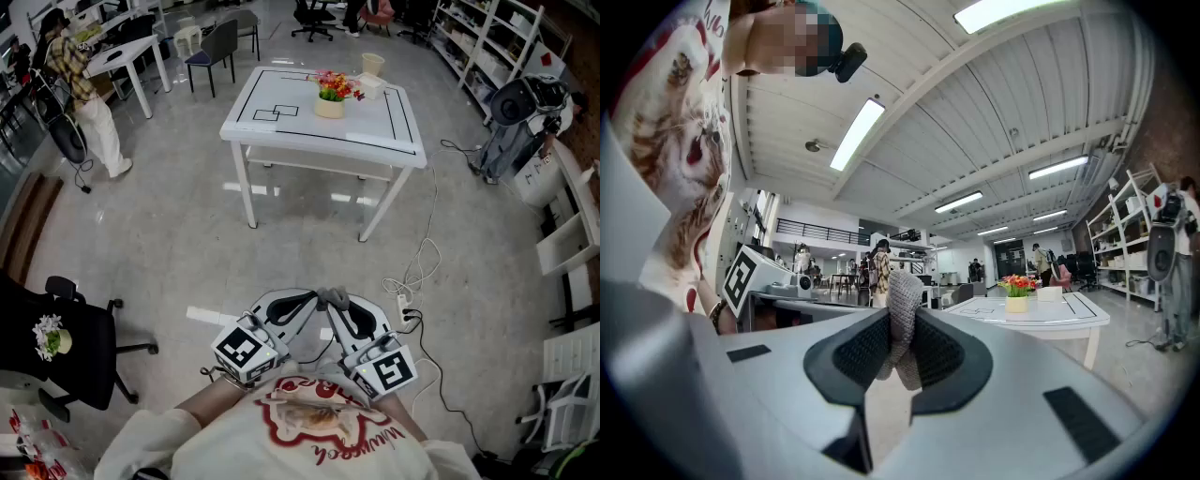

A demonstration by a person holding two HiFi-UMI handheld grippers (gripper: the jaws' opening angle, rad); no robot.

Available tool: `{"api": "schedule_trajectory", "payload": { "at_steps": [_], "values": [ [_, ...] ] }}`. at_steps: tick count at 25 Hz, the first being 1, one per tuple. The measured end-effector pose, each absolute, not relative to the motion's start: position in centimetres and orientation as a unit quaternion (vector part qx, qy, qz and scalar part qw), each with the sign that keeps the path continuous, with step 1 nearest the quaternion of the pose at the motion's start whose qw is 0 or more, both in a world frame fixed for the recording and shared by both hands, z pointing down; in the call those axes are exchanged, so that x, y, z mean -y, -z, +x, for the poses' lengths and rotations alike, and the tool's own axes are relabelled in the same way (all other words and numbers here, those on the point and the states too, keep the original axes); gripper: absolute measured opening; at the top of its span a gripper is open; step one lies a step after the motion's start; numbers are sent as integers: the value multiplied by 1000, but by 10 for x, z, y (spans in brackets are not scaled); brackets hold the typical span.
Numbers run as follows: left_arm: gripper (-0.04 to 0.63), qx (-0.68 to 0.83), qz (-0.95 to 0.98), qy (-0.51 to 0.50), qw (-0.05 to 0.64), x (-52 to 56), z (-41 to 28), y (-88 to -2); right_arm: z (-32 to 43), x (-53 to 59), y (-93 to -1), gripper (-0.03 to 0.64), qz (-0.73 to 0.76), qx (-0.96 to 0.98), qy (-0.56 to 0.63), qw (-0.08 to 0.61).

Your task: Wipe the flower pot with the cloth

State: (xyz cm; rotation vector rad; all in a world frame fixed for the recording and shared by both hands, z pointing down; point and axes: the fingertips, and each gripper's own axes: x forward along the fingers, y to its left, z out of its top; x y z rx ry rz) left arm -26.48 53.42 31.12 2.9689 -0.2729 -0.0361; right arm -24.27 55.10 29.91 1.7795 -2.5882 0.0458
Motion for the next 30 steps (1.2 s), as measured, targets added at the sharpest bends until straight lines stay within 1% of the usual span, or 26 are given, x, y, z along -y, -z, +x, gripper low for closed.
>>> {"api": "schedule_trajectory", "payload": {
  "at_steps": [17,30],
  "values": [
    [3,85,993,11,82,-541,-261,-313,-239,-560,-299,55,575,818,-15,-4],
    [3,83,992,12,91,-538,-260,-317,-229,-559,-294,55,589,807,-30,-37]
  ]
}}
